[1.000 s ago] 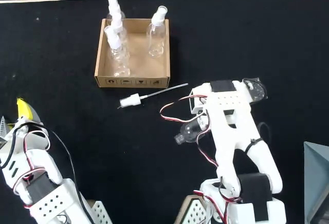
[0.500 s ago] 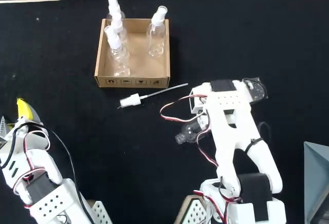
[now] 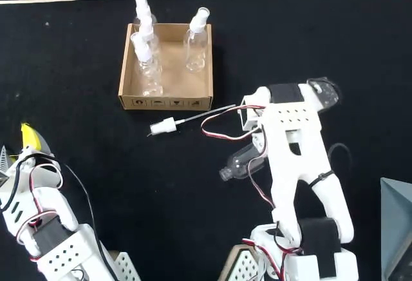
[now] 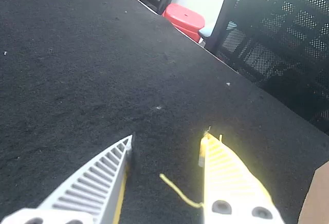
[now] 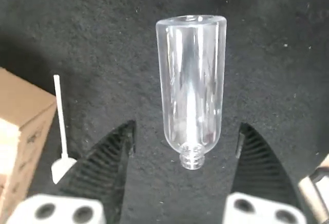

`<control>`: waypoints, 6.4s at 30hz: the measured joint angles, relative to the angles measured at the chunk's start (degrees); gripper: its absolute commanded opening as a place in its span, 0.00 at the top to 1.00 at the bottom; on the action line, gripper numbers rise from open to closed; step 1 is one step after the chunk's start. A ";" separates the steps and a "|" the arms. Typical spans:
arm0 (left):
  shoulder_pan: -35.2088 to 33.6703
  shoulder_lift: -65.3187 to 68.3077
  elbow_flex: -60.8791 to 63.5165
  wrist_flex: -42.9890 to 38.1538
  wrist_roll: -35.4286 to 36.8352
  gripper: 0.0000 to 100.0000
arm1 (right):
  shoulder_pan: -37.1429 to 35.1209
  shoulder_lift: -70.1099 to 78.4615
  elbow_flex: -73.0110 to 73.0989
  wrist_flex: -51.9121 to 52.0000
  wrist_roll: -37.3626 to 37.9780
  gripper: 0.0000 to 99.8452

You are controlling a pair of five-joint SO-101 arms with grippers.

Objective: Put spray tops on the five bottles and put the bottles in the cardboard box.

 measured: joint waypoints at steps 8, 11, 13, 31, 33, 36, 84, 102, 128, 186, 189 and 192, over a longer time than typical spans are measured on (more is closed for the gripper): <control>0.00 0.00 0.00 0.00 0.00 0.80 | 0.00 0.00 0.00 0.00 10.99 0.75; 0.00 0.00 0.00 0.00 0.00 0.80 | 0.00 0.00 0.00 0.00 17.49 0.75; 0.00 0.00 0.00 0.00 0.00 0.80 | 0.00 0.00 0.00 0.26 22.86 0.75; 0.00 0.00 0.00 0.00 0.00 0.80 | 0.00 0.00 0.00 0.79 58.81 0.75; 0.00 0.00 0.00 0.00 0.00 0.80 | 0.00 0.00 0.00 0.79 61.80 0.75; 0.00 0.00 0.00 0.00 0.00 0.80 | 0.00 0.00 0.00 0.79 65.58 0.75; 0.00 0.00 0.00 0.00 0.00 0.80 | 0.00 0.00 3.25 0.79 143.47 0.74; 0.00 0.00 0.00 0.00 0.00 0.80 | -0.88 0.00 13.89 -7.38 151.82 0.74; 0.00 0.00 0.00 0.00 0.00 0.80 | -2.73 0.00 21.71 -18.29 148.22 0.75; 0.00 0.00 0.00 0.00 0.00 0.80 | -15.12 0.00 5.71 3.25 121.05 0.99; 0.00 0.00 0.00 0.00 0.00 0.80 | -17.93 0.00 1.93 5.27 115.34 0.99; 0.00 0.00 0.00 0.00 0.00 0.80 | -19.78 0.00 -1.41 6.86 111.47 0.99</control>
